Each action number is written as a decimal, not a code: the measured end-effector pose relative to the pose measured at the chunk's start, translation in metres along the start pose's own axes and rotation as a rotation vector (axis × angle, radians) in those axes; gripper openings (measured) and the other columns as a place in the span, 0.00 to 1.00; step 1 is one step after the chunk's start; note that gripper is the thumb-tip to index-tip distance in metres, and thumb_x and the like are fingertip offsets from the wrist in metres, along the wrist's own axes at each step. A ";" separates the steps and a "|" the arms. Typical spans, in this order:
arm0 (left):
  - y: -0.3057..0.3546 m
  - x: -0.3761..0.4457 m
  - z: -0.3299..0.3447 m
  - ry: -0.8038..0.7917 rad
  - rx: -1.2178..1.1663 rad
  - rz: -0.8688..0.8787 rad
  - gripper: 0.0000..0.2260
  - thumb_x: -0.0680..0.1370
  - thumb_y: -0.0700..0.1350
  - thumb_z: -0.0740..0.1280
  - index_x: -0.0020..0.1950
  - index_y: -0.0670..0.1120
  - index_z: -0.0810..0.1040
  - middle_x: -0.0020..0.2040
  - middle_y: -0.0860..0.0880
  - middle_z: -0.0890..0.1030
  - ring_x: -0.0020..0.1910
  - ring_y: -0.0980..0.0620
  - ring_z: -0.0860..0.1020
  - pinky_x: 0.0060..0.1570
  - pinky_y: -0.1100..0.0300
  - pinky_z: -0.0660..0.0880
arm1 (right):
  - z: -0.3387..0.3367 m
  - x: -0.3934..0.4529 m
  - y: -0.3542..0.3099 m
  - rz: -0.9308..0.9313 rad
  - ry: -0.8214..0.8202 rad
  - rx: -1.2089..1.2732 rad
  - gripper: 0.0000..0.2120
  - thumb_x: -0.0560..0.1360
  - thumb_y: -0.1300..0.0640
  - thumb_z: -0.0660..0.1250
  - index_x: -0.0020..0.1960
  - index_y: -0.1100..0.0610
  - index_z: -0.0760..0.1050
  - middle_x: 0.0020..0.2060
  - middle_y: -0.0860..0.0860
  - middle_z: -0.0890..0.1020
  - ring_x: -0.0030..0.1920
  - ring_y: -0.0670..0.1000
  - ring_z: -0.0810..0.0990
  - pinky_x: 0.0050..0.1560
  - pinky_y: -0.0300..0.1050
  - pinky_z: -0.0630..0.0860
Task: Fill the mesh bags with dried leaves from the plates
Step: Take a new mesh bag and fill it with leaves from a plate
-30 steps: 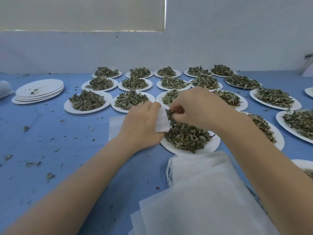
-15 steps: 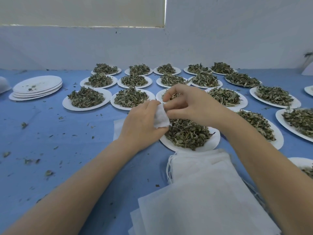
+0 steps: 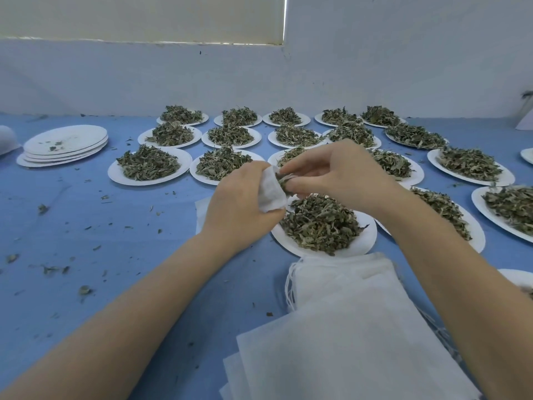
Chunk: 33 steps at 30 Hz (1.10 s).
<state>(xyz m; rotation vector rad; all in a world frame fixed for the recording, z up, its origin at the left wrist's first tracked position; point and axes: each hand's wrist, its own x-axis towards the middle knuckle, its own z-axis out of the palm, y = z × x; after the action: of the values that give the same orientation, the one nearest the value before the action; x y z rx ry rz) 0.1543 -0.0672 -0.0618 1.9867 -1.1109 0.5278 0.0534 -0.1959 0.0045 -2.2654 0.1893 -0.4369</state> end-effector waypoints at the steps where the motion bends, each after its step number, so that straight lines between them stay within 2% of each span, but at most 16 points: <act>1: 0.001 0.000 -0.001 0.005 0.019 0.035 0.20 0.68 0.44 0.72 0.58 0.42 0.74 0.49 0.47 0.78 0.48 0.48 0.75 0.44 0.64 0.64 | 0.002 0.000 -0.001 -0.019 -0.007 -0.004 0.10 0.68 0.62 0.74 0.49 0.55 0.84 0.38 0.48 0.85 0.37 0.44 0.84 0.45 0.33 0.78; 3: 0.005 -0.001 -0.001 -0.002 0.081 0.120 0.20 0.67 0.43 0.72 0.56 0.37 0.76 0.47 0.42 0.79 0.45 0.42 0.77 0.45 0.59 0.67 | 0.008 0.000 -0.001 -0.065 0.007 -0.080 0.08 0.68 0.61 0.74 0.45 0.52 0.84 0.36 0.48 0.85 0.37 0.41 0.82 0.43 0.31 0.76; 5: 0.008 -0.002 -0.003 0.004 0.141 0.194 0.19 0.66 0.42 0.69 0.53 0.33 0.77 0.42 0.39 0.80 0.40 0.40 0.78 0.41 0.54 0.72 | 0.018 0.002 -0.001 -0.105 0.032 -0.154 0.03 0.68 0.59 0.74 0.41 0.53 0.84 0.33 0.51 0.84 0.31 0.41 0.76 0.37 0.31 0.71; 8: 0.009 -0.002 -0.004 0.011 0.169 0.234 0.18 0.65 0.40 0.71 0.51 0.33 0.77 0.42 0.38 0.80 0.40 0.40 0.79 0.42 0.54 0.73 | 0.029 0.004 0.002 -0.149 -0.003 -0.256 0.05 0.69 0.62 0.70 0.39 0.64 0.81 0.34 0.62 0.79 0.32 0.46 0.64 0.34 0.43 0.64; 10: 0.009 -0.002 -0.006 -0.024 0.155 0.193 0.23 0.62 0.39 0.75 0.54 0.34 0.76 0.46 0.39 0.80 0.44 0.40 0.79 0.45 0.56 0.70 | 0.028 0.004 0.002 -0.165 -0.064 -0.210 0.03 0.69 0.63 0.69 0.40 0.64 0.79 0.35 0.62 0.80 0.34 0.49 0.68 0.36 0.46 0.68; 12: 0.008 0.000 -0.008 -0.050 0.106 0.138 0.27 0.63 0.41 0.76 0.59 0.37 0.74 0.51 0.42 0.79 0.48 0.42 0.77 0.47 0.58 0.67 | 0.022 0.003 0.002 -0.170 -0.089 -0.125 0.04 0.69 0.64 0.70 0.43 0.59 0.81 0.37 0.56 0.82 0.36 0.49 0.75 0.40 0.43 0.73; 15: 0.004 0.000 -0.008 -0.051 0.101 0.074 0.25 0.65 0.44 0.73 0.60 0.40 0.73 0.53 0.44 0.78 0.48 0.43 0.76 0.44 0.62 0.63 | 0.010 0.002 0.004 -0.142 -0.111 0.010 0.13 0.69 0.66 0.72 0.50 0.53 0.82 0.42 0.49 0.85 0.44 0.44 0.82 0.47 0.37 0.77; 17: 0.001 0.000 -0.009 -0.061 0.152 0.059 0.23 0.66 0.45 0.72 0.59 0.40 0.74 0.51 0.44 0.78 0.45 0.41 0.76 0.41 0.60 0.62 | 0.001 0.002 0.008 -0.112 -0.086 0.059 0.12 0.69 0.63 0.74 0.49 0.51 0.82 0.42 0.45 0.85 0.45 0.42 0.83 0.47 0.34 0.78; 18: -0.001 -0.001 -0.008 -0.074 0.175 0.067 0.23 0.66 0.45 0.72 0.58 0.39 0.74 0.50 0.43 0.78 0.44 0.41 0.76 0.41 0.59 0.63 | -0.003 0.002 0.010 -0.088 -0.052 0.022 0.09 0.69 0.60 0.75 0.47 0.49 0.83 0.40 0.43 0.85 0.43 0.40 0.82 0.45 0.31 0.77; 20: -0.005 -0.001 -0.007 -0.107 0.219 0.093 0.23 0.66 0.44 0.73 0.58 0.38 0.74 0.50 0.41 0.78 0.45 0.39 0.76 0.42 0.56 0.65 | -0.013 0.002 0.014 -0.015 -0.043 -0.213 0.06 0.68 0.50 0.75 0.45 0.45 0.83 0.39 0.39 0.84 0.41 0.36 0.80 0.40 0.28 0.73; 23: -0.011 -0.001 -0.004 -0.155 0.282 0.133 0.22 0.65 0.43 0.73 0.57 0.38 0.74 0.50 0.41 0.78 0.48 0.39 0.76 0.48 0.51 0.68 | -0.014 0.002 0.014 0.129 -0.245 -0.581 0.17 0.63 0.37 0.73 0.49 0.41 0.79 0.41 0.36 0.77 0.42 0.37 0.75 0.39 0.35 0.70; 25: -0.013 -0.001 -0.004 -0.165 0.287 0.143 0.22 0.64 0.42 0.73 0.56 0.38 0.75 0.50 0.42 0.78 0.47 0.39 0.77 0.48 0.50 0.68 | -0.008 0.003 0.012 0.155 -0.325 -0.713 0.23 0.63 0.35 0.72 0.55 0.41 0.77 0.43 0.39 0.73 0.45 0.43 0.73 0.41 0.41 0.68; 27: -0.014 -0.001 -0.004 -0.167 0.282 0.146 0.21 0.64 0.41 0.73 0.55 0.38 0.75 0.49 0.42 0.78 0.46 0.40 0.77 0.47 0.50 0.69 | 0.000 0.004 0.013 0.129 -0.323 -0.804 0.24 0.65 0.38 0.72 0.59 0.44 0.76 0.45 0.44 0.73 0.46 0.47 0.71 0.41 0.41 0.67; 29: -0.015 -0.002 -0.004 -0.166 0.282 0.154 0.22 0.63 0.41 0.73 0.55 0.38 0.75 0.48 0.42 0.78 0.46 0.40 0.77 0.47 0.49 0.69 | 0.005 0.005 0.014 0.105 -0.312 -0.818 0.21 0.68 0.44 0.72 0.59 0.47 0.77 0.45 0.46 0.76 0.45 0.48 0.73 0.38 0.40 0.68; 33: -0.017 -0.003 -0.003 -0.160 0.289 0.149 0.22 0.64 0.41 0.74 0.55 0.39 0.75 0.49 0.43 0.78 0.47 0.40 0.77 0.47 0.50 0.69 | 0.006 0.004 0.016 0.049 -0.232 -0.710 0.09 0.71 0.53 0.69 0.50 0.50 0.82 0.40 0.45 0.81 0.43 0.46 0.78 0.43 0.38 0.74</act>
<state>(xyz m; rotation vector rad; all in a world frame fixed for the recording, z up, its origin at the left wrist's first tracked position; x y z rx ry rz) 0.1675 -0.0576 -0.0692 2.2367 -1.3513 0.6462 0.0595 -0.2035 -0.0097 -2.9722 0.3157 -0.0711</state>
